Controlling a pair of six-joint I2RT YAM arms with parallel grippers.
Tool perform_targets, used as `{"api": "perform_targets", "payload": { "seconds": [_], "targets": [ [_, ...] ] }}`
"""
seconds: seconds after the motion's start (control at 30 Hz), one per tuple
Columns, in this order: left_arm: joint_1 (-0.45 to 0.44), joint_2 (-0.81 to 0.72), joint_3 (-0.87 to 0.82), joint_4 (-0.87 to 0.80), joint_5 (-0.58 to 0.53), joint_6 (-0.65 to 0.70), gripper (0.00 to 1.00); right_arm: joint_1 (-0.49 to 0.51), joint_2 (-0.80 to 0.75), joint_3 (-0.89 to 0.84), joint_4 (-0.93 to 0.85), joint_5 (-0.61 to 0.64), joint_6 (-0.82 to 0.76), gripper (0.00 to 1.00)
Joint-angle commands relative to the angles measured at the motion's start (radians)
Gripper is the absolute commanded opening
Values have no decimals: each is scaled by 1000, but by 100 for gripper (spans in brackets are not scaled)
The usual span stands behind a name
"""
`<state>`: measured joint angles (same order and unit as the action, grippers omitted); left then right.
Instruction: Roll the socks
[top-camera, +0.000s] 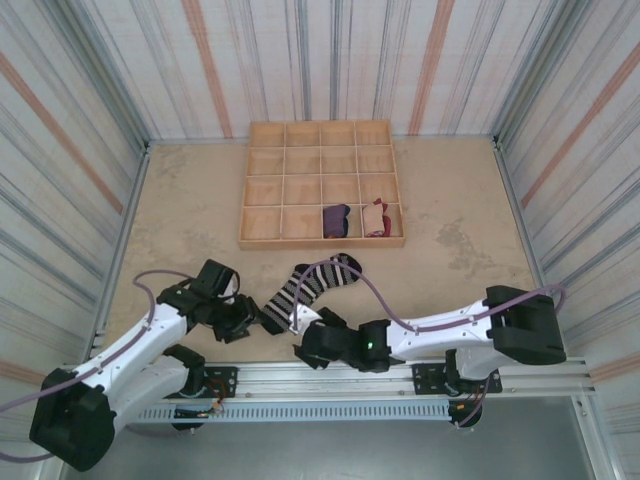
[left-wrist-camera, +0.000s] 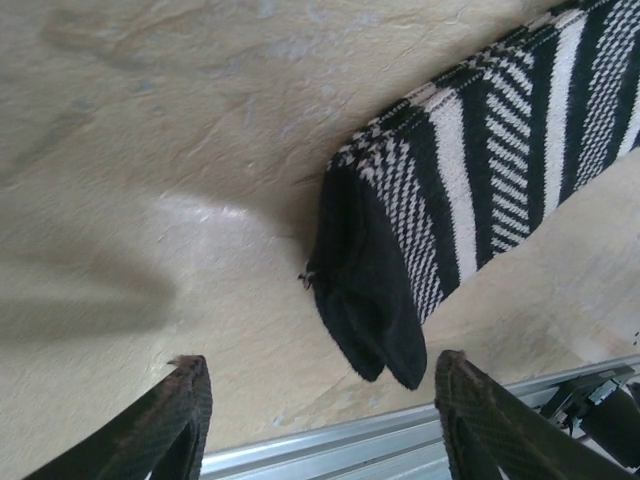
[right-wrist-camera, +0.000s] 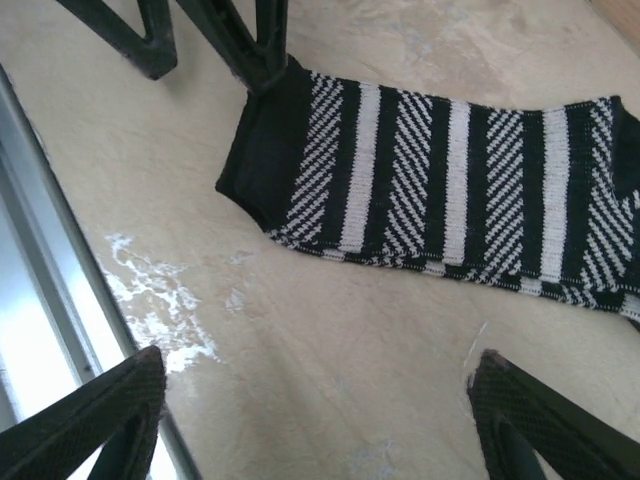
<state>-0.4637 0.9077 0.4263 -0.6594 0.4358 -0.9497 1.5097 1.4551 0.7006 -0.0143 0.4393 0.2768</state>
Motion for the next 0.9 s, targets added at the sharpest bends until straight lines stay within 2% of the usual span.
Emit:
{"api": "perform_targets", "payload": {
  "seconds": [0.0, 0.1, 0.23, 0.37, 0.6, 0.87],
  "targets": [
    [10, 7, -50, 118, 63, -46, 58, 23, 42, 10, 76, 72, -89, 76],
    [10, -4, -94, 181, 74, -86, 54, 48, 87, 21, 102, 120, -138, 69],
    [10, 29, -90, 207, 82, -91, 46, 52, 151, 39, 147, 124, -210, 61],
    [-8, 34, -110, 254, 86, -134, 43, 56, 206, 67, 182, 129, -283, 55],
    [-16, 17, -115, 265, 88, -163, 34, 44, 295, 122, 200, 96, -352, 53],
    [-17, -5, -118, 253, 98, -172, 32, 4, 371, 161, 243, 66, -374, 47]
  ]
}}
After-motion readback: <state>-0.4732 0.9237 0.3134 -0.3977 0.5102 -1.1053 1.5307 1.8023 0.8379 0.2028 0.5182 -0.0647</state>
